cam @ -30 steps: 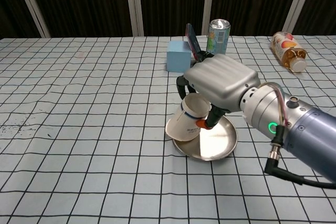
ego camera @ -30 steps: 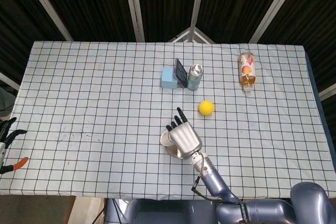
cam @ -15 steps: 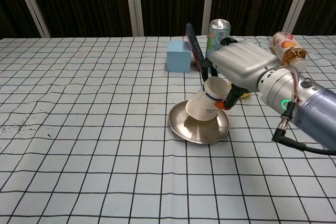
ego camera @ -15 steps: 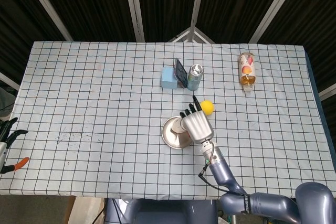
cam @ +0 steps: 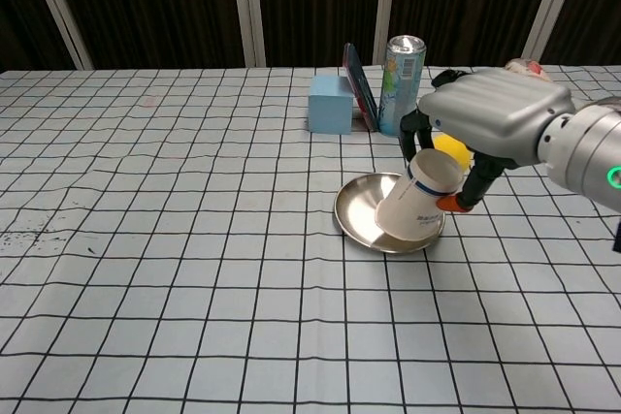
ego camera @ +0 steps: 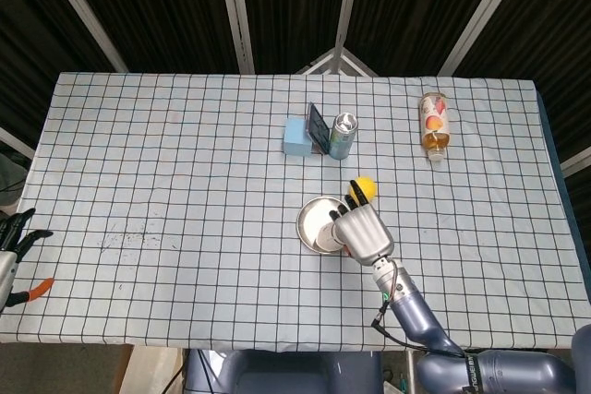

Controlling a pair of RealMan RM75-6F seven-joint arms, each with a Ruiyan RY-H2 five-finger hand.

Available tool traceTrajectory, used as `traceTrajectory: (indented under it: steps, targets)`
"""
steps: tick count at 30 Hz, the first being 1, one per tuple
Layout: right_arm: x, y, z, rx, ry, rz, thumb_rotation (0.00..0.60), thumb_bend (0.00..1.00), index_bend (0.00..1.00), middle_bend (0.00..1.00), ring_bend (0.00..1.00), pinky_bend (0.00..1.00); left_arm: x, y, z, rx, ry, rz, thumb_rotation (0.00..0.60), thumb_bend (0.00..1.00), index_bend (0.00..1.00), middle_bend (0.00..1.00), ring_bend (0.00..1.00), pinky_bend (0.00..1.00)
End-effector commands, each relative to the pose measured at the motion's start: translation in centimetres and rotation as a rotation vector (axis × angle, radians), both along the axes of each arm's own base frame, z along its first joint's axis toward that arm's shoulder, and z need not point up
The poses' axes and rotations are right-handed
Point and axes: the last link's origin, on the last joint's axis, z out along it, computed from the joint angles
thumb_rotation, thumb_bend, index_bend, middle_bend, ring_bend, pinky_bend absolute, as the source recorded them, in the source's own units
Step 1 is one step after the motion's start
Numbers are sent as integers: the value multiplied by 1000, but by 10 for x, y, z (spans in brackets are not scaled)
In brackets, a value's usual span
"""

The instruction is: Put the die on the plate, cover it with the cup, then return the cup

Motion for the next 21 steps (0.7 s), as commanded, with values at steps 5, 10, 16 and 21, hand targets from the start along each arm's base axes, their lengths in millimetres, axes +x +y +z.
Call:
traceTrajectory:
  steps: [5, 10, 16, 21]
  targets:
    - [2, -17, 20, -112, -43, 2, 600, 334, 717, 508, 247, 0, 0, 0, 1, 6, -3, 2, 600, 297, 252, 0, 0, 23]
    - [-25, -40, 33, -183, 54, -48, 600, 334, 717, 508, 247, 0, -1, 0, 4, 12, -9, 4, 600, 296, 252, 0, 0, 24]
    - [-66, -51, 44, -183, 173, -133, 600, 334, 717, 508, 247, 0, -1, 0, 3, 12, -10, 2, 600, 296, 253, 0, 0, 24]
    - [-85, -50, 49, -155, 246, -166, 600, 339, 717, 508, 247, 0, 0, 0, 2, 7, -5, 3, 600, 297, 254, 0, 0, 23]
